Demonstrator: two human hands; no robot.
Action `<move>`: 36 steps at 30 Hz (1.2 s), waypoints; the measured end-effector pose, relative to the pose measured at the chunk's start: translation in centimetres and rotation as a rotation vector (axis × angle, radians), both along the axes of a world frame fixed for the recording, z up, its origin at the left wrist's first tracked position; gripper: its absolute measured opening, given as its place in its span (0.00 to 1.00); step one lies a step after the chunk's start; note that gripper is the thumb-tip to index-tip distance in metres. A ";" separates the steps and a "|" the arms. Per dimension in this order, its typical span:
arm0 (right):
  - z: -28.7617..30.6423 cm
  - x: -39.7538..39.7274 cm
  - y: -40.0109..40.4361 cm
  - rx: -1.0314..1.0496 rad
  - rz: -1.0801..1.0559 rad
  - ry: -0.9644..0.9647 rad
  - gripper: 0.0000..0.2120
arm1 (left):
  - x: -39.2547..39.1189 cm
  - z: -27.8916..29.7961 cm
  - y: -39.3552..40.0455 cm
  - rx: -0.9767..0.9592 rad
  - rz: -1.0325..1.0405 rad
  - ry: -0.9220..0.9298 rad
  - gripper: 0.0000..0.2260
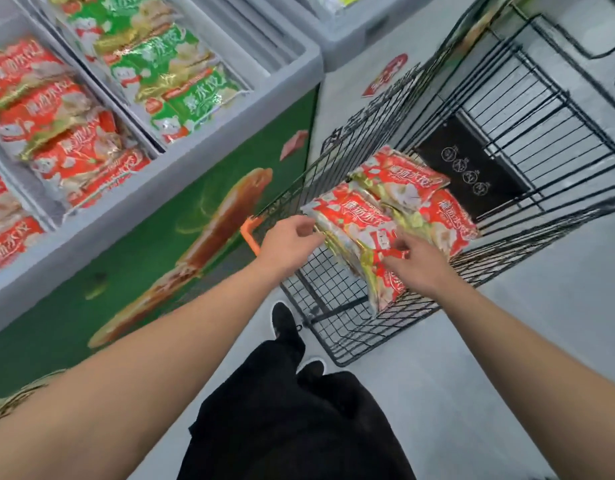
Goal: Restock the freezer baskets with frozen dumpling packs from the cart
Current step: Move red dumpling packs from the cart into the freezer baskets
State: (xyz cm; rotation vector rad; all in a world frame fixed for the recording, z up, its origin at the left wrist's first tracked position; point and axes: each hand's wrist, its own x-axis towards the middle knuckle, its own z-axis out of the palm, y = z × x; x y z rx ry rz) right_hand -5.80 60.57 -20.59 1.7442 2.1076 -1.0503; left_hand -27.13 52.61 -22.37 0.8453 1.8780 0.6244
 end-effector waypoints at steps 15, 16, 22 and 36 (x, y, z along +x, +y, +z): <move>-9.6 2.9 8.2 -0.209 -0.046 -0.079 0.24 | 5.0 -10.2 7.8 -0.171 0.087 -0.094 0.15; -10.9 3.4 9.0 -0.224 -0.042 -0.079 0.24 | 5.6 -11.2 8.6 -0.177 0.075 -0.076 0.17; -17.1 6.6 13.9 -0.318 -0.158 -0.002 0.24 | 9.0 -16.5 14.6 -0.172 -0.066 0.070 0.16; -23.3 10.2 16.7 -0.403 -0.315 0.098 0.14 | 14.6 -22.6 18.4 -0.180 -0.419 0.281 0.07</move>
